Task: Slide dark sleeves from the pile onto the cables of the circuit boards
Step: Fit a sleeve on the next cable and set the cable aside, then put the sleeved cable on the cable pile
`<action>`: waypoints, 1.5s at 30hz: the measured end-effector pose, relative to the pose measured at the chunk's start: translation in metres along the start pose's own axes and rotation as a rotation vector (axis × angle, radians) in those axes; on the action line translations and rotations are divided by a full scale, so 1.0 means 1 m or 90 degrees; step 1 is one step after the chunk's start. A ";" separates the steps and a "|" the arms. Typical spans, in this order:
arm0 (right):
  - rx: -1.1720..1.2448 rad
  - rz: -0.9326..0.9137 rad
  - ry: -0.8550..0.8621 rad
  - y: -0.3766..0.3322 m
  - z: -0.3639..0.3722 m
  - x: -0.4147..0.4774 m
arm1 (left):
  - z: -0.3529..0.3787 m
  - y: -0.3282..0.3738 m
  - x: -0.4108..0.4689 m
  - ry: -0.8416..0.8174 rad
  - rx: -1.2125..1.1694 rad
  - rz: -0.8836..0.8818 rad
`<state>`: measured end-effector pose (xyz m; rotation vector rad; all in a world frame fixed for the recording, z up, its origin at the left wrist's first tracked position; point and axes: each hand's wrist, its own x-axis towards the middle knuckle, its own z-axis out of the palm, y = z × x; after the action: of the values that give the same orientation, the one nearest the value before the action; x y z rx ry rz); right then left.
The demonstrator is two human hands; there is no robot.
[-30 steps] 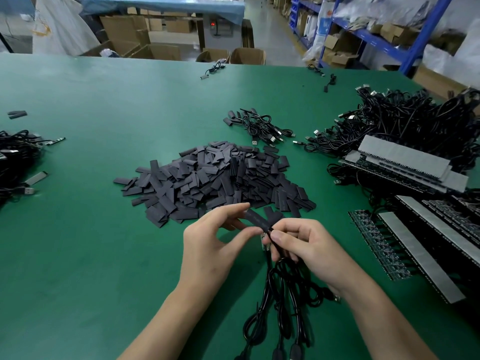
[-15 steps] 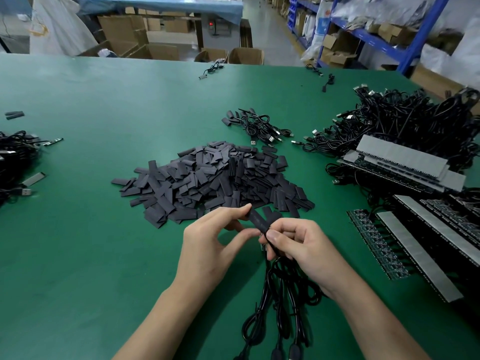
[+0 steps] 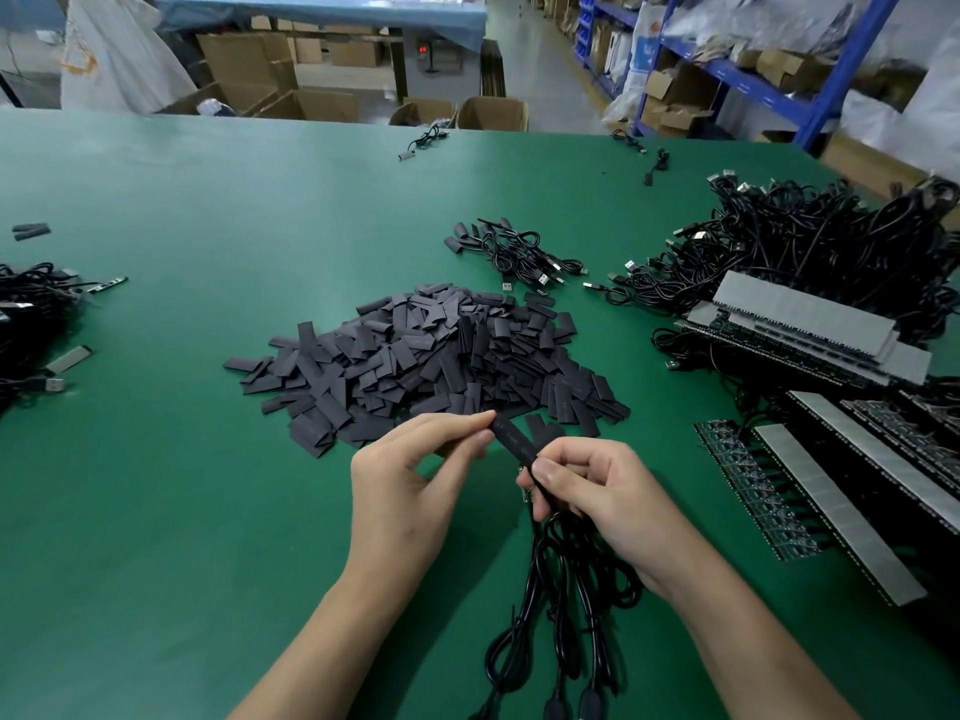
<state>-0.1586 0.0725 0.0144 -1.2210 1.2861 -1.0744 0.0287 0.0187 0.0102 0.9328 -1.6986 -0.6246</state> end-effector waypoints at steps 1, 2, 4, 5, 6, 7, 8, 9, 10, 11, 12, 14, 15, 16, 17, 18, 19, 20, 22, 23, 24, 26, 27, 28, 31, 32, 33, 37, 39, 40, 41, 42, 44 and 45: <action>0.000 0.000 -0.001 0.000 0.000 0.000 | 0.000 0.001 0.000 -0.002 -0.005 -0.004; -0.002 -0.001 -0.001 -0.001 0.000 0.000 | 0.000 0.001 0.000 -0.009 -0.004 -0.006; -0.008 -0.006 -0.003 0.000 -0.001 0.000 | 0.000 0.002 0.000 -0.024 0.009 -0.003; -0.010 -0.008 -0.005 0.000 -0.001 0.000 | 0.000 0.002 0.000 -0.029 0.014 0.000; -0.012 -0.009 -0.007 0.001 -0.002 -0.001 | 0.000 0.001 0.000 -0.034 0.016 0.002; -0.015 -0.009 -0.010 0.002 -0.003 0.000 | 0.000 0.001 0.000 -0.038 0.019 0.006; -0.018 -0.011 -0.011 0.003 -0.003 0.000 | -0.001 0.000 0.000 -0.042 0.025 0.013; -0.020 -0.012 -0.010 0.003 -0.004 0.000 | -0.001 0.000 0.000 -0.046 0.028 0.018; -0.021 -0.014 -0.008 0.003 -0.005 0.000 | -0.002 -0.001 0.000 -0.051 0.022 0.012; -0.023 -0.015 -0.005 0.003 -0.005 0.000 | -0.001 0.000 -0.001 -0.057 0.000 -0.009; -0.025 -0.017 -0.004 0.004 -0.005 0.000 | 0.000 0.000 -0.001 -0.065 -0.039 -0.047; -0.038 -0.020 -0.008 0.004 -0.004 0.001 | 0.003 0.001 -0.002 -0.080 -0.146 -0.137; -0.050 -0.022 -0.011 0.005 -0.003 0.002 | 0.005 0.001 -0.003 -0.083 -0.201 -0.175; -0.062 -0.024 -0.014 0.005 -0.002 0.002 | 0.007 0.001 -0.003 -0.084 -0.248 -0.203; -0.072 -0.025 -0.018 0.005 -0.003 0.003 | 0.009 0.001 -0.003 -0.085 -0.287 -0.224; -0.083 -0.024 -0.019 0.005 -0.005 0.003 | 0.010 0.001 -0.003 -0.085 -0.320 -0.242; -0.099 -0.017 -0.021 0.004 -0.008 0.002 | 0.010 0.001 -0.003 -0.081 -0.348 -0.259; -0.125 -0.012 -0.020 0.004 -0.011 0.001 | 0.009 0.001 -0.002 -0.071 -0.371 -0.277; -0.203 -0.013 -0.011 0.006 -0.018 -0.001 | 0.007 0.002 0.000 -0.039 -0.412 -0.313; -0.240 -0.022 -0.002 0.006 -0.020 -0.001 | 0.005 0.002 0.001 -0.021 -0.434 -0.331; -0.274 -0.033 0.004 0.007 -0.022 -0.002 | 0.004 0.001 0.003 -0.005 -0.457 -0.348; -0.318 -0.052 0.004 0.007 -0.022 -0.001 | 0.003 -0.001 0.005 0.019 -0.497 -0.377; -0.326 -0.061 -0.002 0.008 -0.022 0.000 | 0.002 -0.002 0.006 0.030 -0.514 -0.389; -0.328 -0.067 -0.007 0.010 -0.022 0.001 | 0.001 -0.003 0.007 0.039 -0.526 -0.398; -0.314 -0.062 0.003 0.013 -0.024 0.000 | 0.001 -0.005 0.007 0.051 -0.553 -0.405; -0.304 -0.061 0.013 0.013 -0.025 -0.001 | 0.002 -0.005 0.007 0.049 -0.557 -0.403; -0.289 -0.064 0.024 0.012 -0.024 -0.001 | 0.002 -0.006 0.007 0.039 -0.548 -0.398; -0.218 -0.101 0.140 0.004 -0.023 0.001 | 0.006 -0.011 0.001 -0.094 -0.224 -0.278; -0.208 -0.107 0.202 0.002 -0.022 0.006 | 0.009 -0.011 -0.006 -0.205 0.047 -0.135; -0.205 -0.104 0.227 0.002 -0.023 0.010 | 0.011 -0.009 -0.008 -0.261 0.159 -0.073; -0.206 -0.101 0.246 0.000 -0.025 0.014 | 0.013 -0.008 -0.010 -0.308 0.236 -0.036; -0.217 -0.099 0.261 -0.002 -0.027 0.020 | 0.014 -0.007 -0.012 -0.341 0.284 -0.020; -0.251 -0.095 0.281 -0.012 -0.034 0.036 | 0.017 -0.007 -0.013 -0.374 0.330 -0.014; -0.265 -0.090 0.287 -0.017 -0.038 0.047 | 0.017 -0.008 -0.012 -0.381 0.334 -0.010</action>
<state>-0.1930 0.0231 0.0303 -1.4418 1.8611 -1.2711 0.0161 0.0239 -0.0078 1.1979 -2.4679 -0.5000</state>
